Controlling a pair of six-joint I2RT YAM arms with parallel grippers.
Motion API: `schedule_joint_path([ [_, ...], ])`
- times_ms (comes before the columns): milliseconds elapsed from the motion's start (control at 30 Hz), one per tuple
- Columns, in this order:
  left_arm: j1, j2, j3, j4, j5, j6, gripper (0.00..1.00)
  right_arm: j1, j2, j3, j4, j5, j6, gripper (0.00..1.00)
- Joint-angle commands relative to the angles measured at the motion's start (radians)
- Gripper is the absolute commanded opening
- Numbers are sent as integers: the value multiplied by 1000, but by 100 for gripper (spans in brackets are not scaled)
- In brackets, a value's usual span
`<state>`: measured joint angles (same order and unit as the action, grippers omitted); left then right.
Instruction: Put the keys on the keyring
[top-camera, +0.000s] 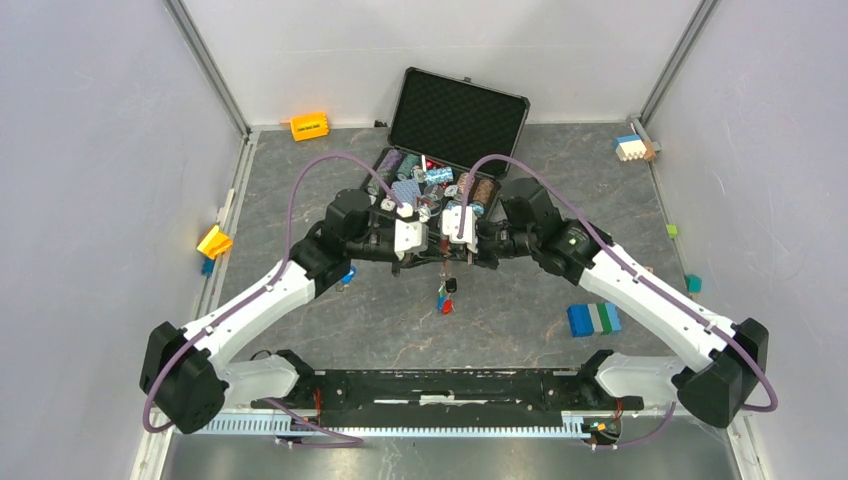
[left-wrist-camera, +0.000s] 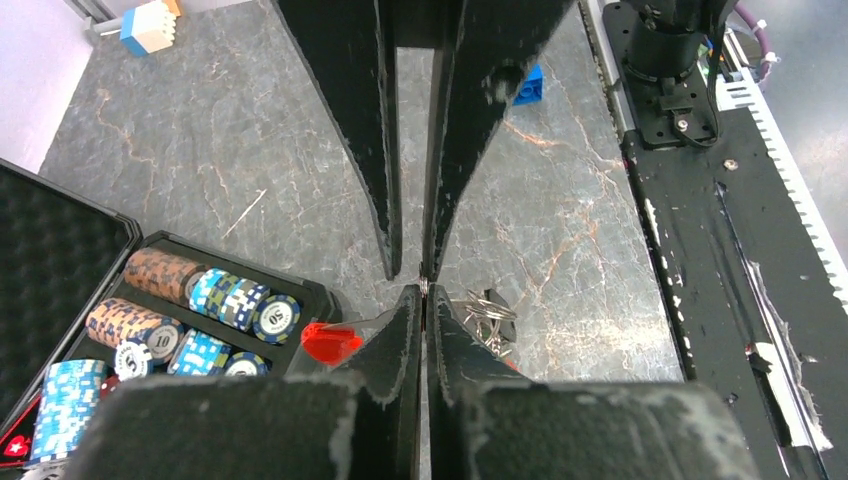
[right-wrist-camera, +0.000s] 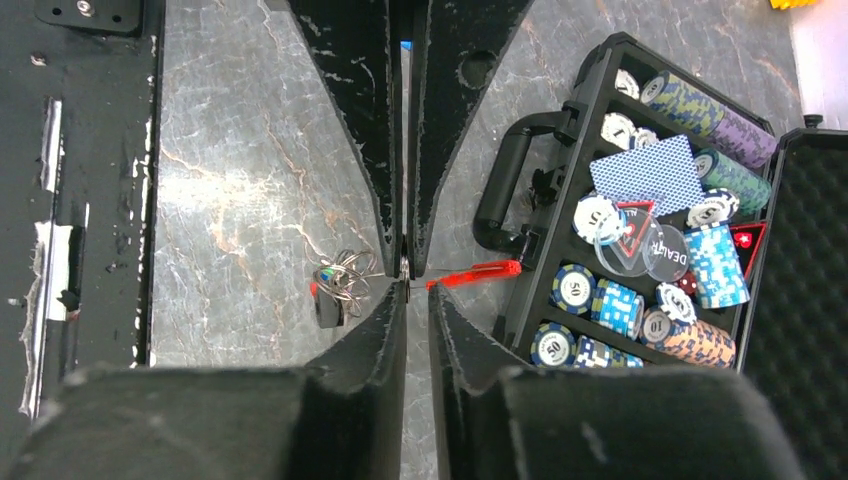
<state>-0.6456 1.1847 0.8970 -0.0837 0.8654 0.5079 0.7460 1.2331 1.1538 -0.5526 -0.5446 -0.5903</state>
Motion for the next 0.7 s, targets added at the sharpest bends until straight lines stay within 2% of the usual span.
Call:
schedule_joint_path([
  [0, 6, -67, -83, 169, 54, -51, 2, 3, -86, -74, 143, -32, -20, 23],
  [100, 39, -106, -170, 329, 106, -149, 2, 3, -134, -145, 202, -101, -28, 34],
  [233, 92, -129, -316, 747, 166, -401, 2, -1, -156, -194, 252, -176, -12, 44],
  [300, 98, -129, -366, 893, 172, -482, 2, -9, -158, -205, 271, -198, -1, 45],
  [567, 97, -80, -454, 1207, 165, -721, 2, -19, -135, -194, 318, -249, 51, 44],
  [667, 94, -65, -461, 1253, 162, -758, 2, -19, -129, -195, 335, -273, 71, 40],
])
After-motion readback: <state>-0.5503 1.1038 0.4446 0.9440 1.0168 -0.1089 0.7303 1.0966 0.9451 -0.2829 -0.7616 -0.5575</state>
